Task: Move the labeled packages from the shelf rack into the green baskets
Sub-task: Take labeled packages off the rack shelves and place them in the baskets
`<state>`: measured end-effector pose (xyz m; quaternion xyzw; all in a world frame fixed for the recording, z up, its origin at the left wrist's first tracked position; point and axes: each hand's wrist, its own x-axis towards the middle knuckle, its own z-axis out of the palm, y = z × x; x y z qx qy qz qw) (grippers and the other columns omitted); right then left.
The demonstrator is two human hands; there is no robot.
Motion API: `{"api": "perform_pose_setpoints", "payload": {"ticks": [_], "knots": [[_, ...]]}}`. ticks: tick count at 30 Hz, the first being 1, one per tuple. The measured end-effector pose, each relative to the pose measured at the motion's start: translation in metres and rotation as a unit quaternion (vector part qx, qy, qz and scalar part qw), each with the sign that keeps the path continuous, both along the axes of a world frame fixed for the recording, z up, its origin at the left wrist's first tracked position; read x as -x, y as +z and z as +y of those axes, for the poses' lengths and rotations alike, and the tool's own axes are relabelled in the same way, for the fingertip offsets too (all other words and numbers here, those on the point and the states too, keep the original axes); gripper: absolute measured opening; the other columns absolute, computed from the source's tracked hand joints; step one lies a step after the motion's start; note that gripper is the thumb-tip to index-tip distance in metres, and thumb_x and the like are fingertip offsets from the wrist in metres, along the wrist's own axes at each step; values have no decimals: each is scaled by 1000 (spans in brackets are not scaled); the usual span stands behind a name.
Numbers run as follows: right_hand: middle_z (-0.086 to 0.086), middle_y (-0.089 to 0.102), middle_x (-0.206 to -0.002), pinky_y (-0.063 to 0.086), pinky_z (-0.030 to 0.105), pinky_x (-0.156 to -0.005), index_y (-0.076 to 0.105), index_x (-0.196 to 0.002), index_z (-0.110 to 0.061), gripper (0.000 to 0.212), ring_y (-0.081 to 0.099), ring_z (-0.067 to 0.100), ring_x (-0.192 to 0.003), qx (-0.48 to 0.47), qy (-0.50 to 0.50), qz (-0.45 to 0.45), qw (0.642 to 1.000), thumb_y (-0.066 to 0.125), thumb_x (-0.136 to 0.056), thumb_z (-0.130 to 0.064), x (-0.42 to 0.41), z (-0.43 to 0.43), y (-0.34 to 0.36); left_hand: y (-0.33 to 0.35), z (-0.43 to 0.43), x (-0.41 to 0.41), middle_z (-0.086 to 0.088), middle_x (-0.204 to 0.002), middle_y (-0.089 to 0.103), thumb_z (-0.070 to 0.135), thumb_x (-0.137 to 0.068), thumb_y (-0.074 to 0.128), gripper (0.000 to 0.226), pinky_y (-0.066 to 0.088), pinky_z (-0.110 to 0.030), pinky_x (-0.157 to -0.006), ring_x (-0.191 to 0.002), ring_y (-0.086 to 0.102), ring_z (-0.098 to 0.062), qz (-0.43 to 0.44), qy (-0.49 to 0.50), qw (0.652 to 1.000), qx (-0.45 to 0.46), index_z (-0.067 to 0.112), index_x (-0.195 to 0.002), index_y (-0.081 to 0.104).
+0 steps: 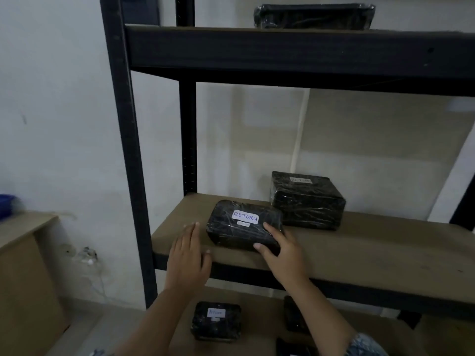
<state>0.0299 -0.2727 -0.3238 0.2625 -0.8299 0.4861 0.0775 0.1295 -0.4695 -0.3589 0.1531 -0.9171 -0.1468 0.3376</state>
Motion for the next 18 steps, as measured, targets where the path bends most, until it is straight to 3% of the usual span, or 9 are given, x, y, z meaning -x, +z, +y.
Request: {"api": "perform_pose_setpoints", "payload": {"ticks": [5,9,10,14,16,18], "knots": [[-9,47,-129,36,11,-95,61,-123,-24,47,47,9,-122,87,-7,20,996,72,-78,-34,-7,9,-6,-11,-1,10,-19,-139,45,41,-91,19,65,18,-46,-111,-133,34,-32,-68,25,996,44,0,-136,39],[-2,45,-136,34,0,-92,59,-116,-36,43,47,8,-120,99,-1,34,995,75,-76,-27,-8,13,-9,-11,-3,9,-18,-141,42,41,-92,18,64,15,-45,-113,-135,30,-30,-71,18,996,59,0,-137,39],[-1,43,-138,35,4,-95,58,-115,-38,44,47,9,-122,91,2,35,995,76,-76,-27,-8,14,-9,-12,-3,9,-18,-141,41,41,-92,18,64,14,-46,-113,-135,30,-30,-71,16,995,61,0,-137,39],[5,47,-138,44,41,-104,54,-115,-44,50,48,19,-125,81,-5,39,996,76,-72,-34,-7,16,-12,-13,-2,10,-17,-143,38,39,-91,16,64,10,-44,-114,-137,27,-28,-79,17,994,67,1,-138,37],[1,48,-137,43,45,-104,48,-121,-47,59,47,17,-126,81,-5,32,996,77,-73,-31,-7,16,-11,-14,-2,10,-17,-144,38,39,-91,15,65,9,-44,-114,-137,26,-28,-77,16,995,69,1,-139,36],[-8,45,-140,42,41,-106,37,-130,-50,77,45,11,-128,97,5,1,995,79,-71,-24,-9,17,-5,-13,-2,11,-17,-144,37,39,-90,14,66,8,-44,-114,-137,26,-28,-79,17,995,67,1,-139,35]]}}
